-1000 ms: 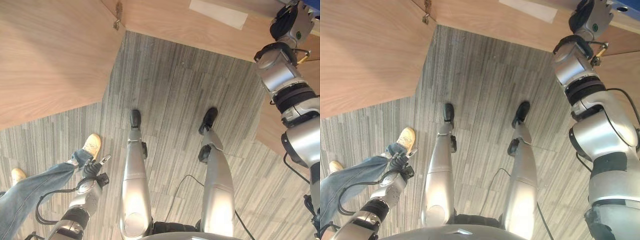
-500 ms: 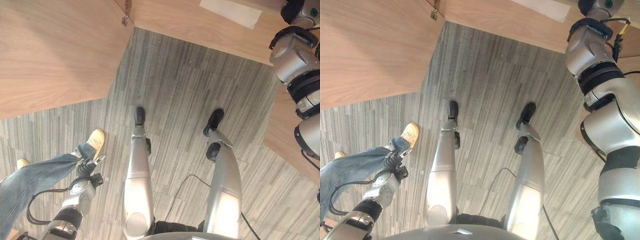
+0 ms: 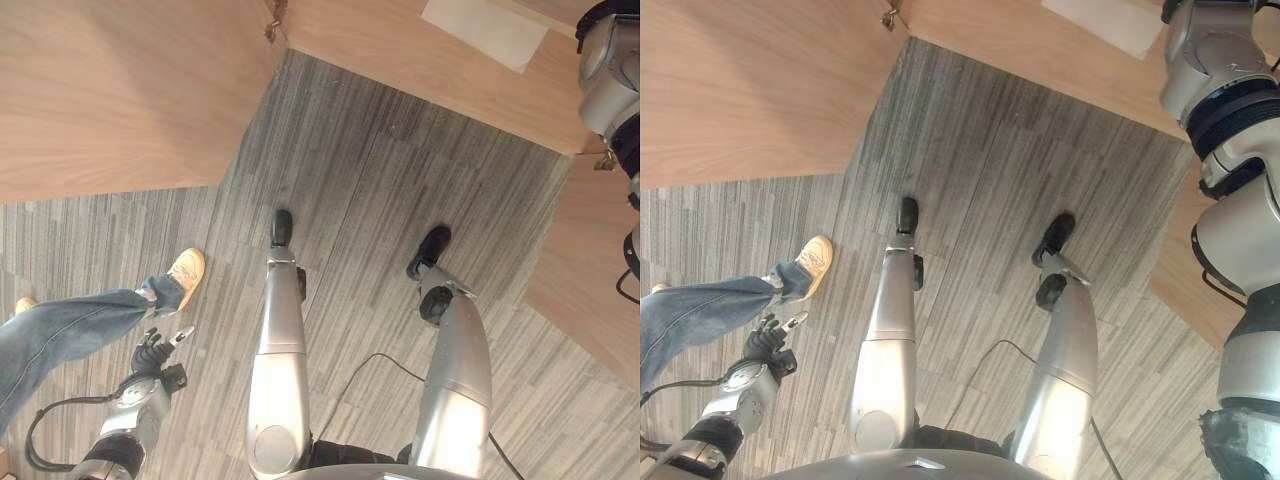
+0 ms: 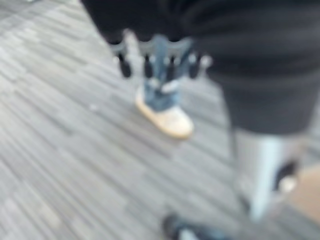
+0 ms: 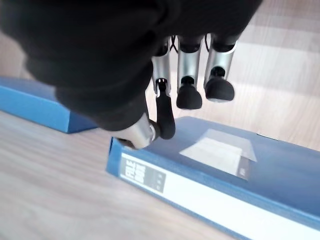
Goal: Put the empty folder in the office cabinet
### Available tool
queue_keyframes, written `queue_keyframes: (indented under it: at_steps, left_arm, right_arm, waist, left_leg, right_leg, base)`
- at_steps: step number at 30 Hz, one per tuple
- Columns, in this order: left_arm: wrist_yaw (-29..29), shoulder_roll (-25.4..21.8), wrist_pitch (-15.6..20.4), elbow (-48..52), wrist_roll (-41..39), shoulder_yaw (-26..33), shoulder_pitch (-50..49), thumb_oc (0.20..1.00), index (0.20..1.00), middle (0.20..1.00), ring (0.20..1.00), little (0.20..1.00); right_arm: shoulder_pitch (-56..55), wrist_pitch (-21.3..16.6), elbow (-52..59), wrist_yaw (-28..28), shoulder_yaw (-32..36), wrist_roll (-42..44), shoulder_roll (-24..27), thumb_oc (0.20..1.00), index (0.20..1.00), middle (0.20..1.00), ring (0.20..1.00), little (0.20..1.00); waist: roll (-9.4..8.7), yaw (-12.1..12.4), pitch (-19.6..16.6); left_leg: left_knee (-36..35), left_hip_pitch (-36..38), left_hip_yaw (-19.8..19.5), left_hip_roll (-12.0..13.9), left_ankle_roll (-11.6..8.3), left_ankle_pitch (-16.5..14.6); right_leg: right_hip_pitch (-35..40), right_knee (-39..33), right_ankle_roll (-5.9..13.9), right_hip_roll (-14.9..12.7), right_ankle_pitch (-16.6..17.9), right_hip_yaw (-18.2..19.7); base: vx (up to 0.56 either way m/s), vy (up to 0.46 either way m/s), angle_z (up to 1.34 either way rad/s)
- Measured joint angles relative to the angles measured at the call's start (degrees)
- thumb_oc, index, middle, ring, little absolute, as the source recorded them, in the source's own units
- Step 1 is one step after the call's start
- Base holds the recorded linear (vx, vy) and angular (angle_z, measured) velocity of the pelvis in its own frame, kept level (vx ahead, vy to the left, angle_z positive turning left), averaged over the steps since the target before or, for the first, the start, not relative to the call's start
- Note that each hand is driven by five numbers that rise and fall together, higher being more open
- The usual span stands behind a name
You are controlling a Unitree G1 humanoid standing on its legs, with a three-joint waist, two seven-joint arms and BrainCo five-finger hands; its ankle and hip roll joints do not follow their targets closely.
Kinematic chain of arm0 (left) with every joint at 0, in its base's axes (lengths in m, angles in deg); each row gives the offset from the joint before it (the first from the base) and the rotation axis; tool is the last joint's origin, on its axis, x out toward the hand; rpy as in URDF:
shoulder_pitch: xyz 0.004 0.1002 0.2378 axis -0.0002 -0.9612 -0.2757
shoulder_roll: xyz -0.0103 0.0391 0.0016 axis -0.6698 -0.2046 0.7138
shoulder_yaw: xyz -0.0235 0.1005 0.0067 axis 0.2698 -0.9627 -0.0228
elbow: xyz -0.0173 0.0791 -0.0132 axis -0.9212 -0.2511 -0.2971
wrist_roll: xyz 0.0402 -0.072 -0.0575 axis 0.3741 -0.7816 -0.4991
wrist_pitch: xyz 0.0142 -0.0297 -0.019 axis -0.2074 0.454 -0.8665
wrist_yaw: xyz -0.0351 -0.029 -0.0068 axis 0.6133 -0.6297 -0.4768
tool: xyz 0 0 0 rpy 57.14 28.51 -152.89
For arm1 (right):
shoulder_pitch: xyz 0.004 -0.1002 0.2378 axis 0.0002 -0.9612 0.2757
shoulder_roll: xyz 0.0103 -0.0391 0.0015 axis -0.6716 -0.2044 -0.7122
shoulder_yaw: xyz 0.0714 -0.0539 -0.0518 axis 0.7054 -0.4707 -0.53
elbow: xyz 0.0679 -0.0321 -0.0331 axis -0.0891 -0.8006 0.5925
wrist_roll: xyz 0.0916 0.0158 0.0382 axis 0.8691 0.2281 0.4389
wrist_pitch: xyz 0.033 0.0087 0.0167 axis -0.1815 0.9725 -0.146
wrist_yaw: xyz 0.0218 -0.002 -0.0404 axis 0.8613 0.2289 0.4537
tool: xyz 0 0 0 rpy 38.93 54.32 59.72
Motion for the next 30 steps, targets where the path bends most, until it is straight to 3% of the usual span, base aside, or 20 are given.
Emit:
queue_keyframes:
  at_steps: [6, 17, 25, 30]
  left_arm:
    - [1.9, 0.0, 1.6, 0.0, 0.0, -0.4, -0.7, 1.000, 1.000, 1.000, 1.000, 1.000]
    - [1.9, 0.2, 2.5, 0.0, 0.0, -0.5, -0.6, 1.000, 1.000, 1.000, 1.000, 1.000]
    - [1.8, 0.4, 2.6, 0.1, -0.1, -0.5, -0.6, 1.000, 1.000, 1.000, 1.000, 1.000]
    - [1.7, 0.4, 2.3, 0.6, -0.3, -0.5, -0.6, 1.000, 1.000, 1.000, 1.000, 1.000]
  right_arm:
    - [-1.9, 2.8, -1.7, -0.9, 3.1, 6.5, 1.8, 0.200, 0.200, 0.200, 0.200, 0.200]
    - [-9.4, 6.4, -2.3, -8.8, 12.9, 13.6, -0.8, 0.200, 0.200, 0.200, 0.200, 0.200]
    - [-9.5, 10.3, -4.0, -8.8, 13.4, 14.6, -0.9, 0.200, 0.200, 0.200, 0.200, 0.200]
    - [-7.9, 13.3, -4.5, -8.5, 13.4, 15.8, -0.8, 0.200, 0.200, 0.200, 0.200, 0.200]
  waist:
    - [-0.01, -0.4, 0.0]
    - [0.31, -0.5, -0.2]
    - [1.84, -0.5, -1.1]
    - [1.91, -0.6, -1.1]
  left_leg:
    - [1.9, -1.2, 0.0, -0.2, 0.39, -0.2]
    - [2.1, -1.4, 3.0, -1.2, 1.47, -0.9]
    - [1.3, -1.6, 3.4, -1.8, 1.46, -0.9]
    - [1.2, -1.8, 3.4, -1.9, 1.46, -0.9]
  right_leg:
    - [-0.7, 0.2, 0.12, -0.2, 0.0, 0.2]
    - [0.2, -5.1, 1.92, -0.4, 3.4, 2.4]
    - [0.7, -7.1, 2.62, -0.6, 4.5, 2.5]
    - [0.1, -6.2, 2.33, -0.8, 4.3, 2.5]
  base:
    - [-0.01, 0.022, -0.02]
    - [-0.02, 0.059, -0.05]
    - [0.01, -0.002, 0.01]
    - [0.00, -0.003, 0.01]
